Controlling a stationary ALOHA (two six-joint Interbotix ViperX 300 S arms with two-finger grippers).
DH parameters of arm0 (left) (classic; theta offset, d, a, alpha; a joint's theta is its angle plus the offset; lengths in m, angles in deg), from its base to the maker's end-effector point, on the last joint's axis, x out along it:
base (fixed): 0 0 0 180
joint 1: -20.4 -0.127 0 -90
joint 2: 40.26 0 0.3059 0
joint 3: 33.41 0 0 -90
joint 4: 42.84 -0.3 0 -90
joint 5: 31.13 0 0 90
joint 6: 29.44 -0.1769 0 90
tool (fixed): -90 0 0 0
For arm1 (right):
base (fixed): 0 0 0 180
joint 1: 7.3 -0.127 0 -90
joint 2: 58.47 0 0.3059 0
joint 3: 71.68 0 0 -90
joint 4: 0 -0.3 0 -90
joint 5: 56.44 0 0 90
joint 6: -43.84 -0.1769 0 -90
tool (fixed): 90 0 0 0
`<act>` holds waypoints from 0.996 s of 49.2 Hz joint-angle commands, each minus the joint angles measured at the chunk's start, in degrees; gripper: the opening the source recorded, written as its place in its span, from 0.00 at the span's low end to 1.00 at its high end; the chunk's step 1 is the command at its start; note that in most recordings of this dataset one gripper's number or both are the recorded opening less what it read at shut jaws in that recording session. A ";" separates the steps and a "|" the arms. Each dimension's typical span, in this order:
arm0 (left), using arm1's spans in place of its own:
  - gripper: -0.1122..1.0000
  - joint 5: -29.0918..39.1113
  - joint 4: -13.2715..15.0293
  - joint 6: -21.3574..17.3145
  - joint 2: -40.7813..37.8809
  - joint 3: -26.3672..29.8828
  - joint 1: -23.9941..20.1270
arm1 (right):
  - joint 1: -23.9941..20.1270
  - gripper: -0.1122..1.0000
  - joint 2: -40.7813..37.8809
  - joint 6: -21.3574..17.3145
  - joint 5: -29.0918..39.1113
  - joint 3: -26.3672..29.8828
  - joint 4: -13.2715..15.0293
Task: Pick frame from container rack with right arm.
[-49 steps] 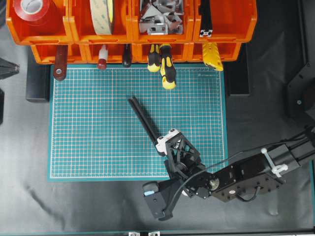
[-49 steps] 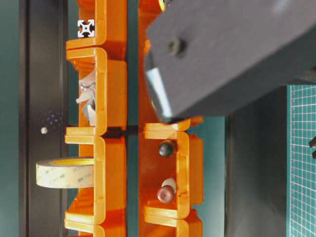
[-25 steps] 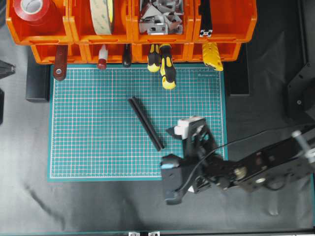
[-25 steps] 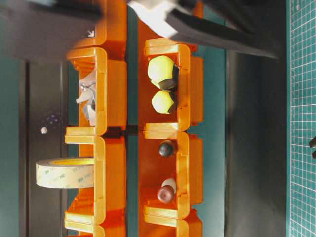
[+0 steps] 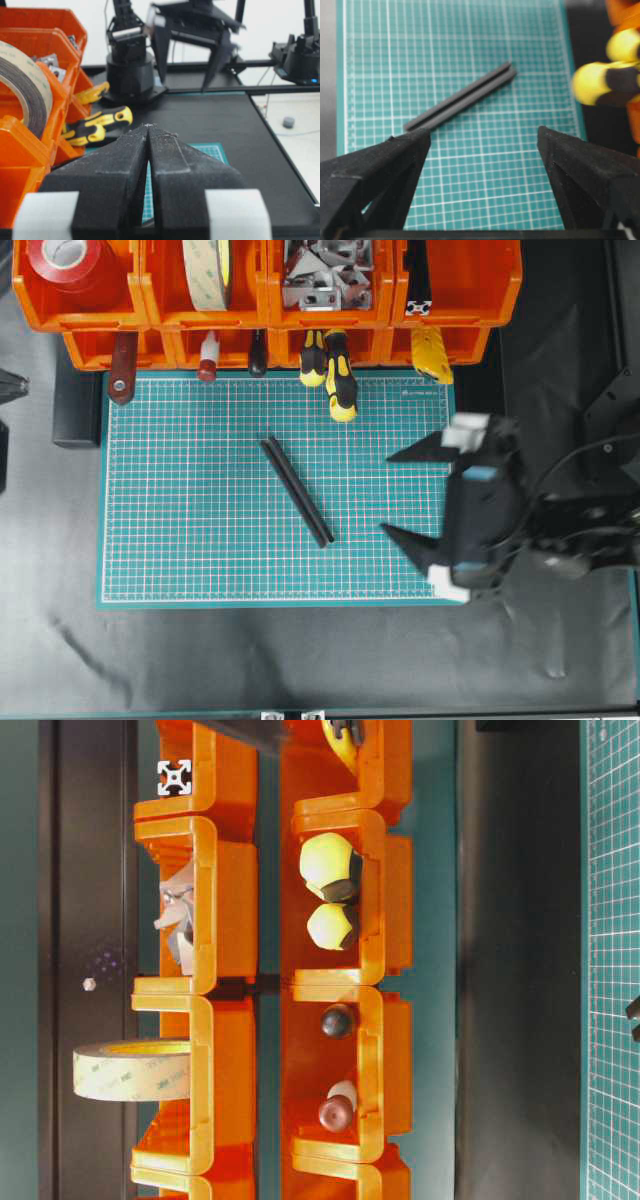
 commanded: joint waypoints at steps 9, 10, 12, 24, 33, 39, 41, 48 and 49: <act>0.10 -0.26 -0.18 0.09 0.26 1.23 0.09 | -0.09 0.85 13.10 -3.25 0.62 -3.78 2.55; 0.10 -0.26 -0.18 0.09 0.26 1.23 0.09 | 0.00 0.85 14.06 -3.60 0.62 -4.22 2.81; 0.10 -0.18 -0.18 0.09 0.26 1.23 0.09 | 0.00 0.85 16.17 -4.66 0.44 -5.19 3.16; 0.10 -0.26 -0.18 0.09 0.26 1.23 0.09 | 0.00 0.85 29.71 -6.94 0.18 -10.99 5.89; 0.10 -0.09 -0.18 0.09 0.18 1.14 0.09 | 0.00 0.85 36.74 -6.94 -0.53 -15.03 5.89; 0.10 0.00 -0.18 0.18 0.09 1.05 0.18 | 0.09 0.85 39.37 -6.94 -1.14 -17.14 5.89; 0.10 0.00 -0.18 0.18 0.09 1.14 0.18 | 0.09 0.84 40.08 -6.94 -1.41 -17.75 5.89; 0.10 0.00 -0.18 0.18 0.26 1.14 0.09 | 0.09 0.83 41.84 -6.94 -2.29 -19.16 5.89; 0.10 0.00 -0.18 0.18 0.26 1.14 0.18 | 0.09 0.83 42.01 -6.94 -2.29 -19.25 5.89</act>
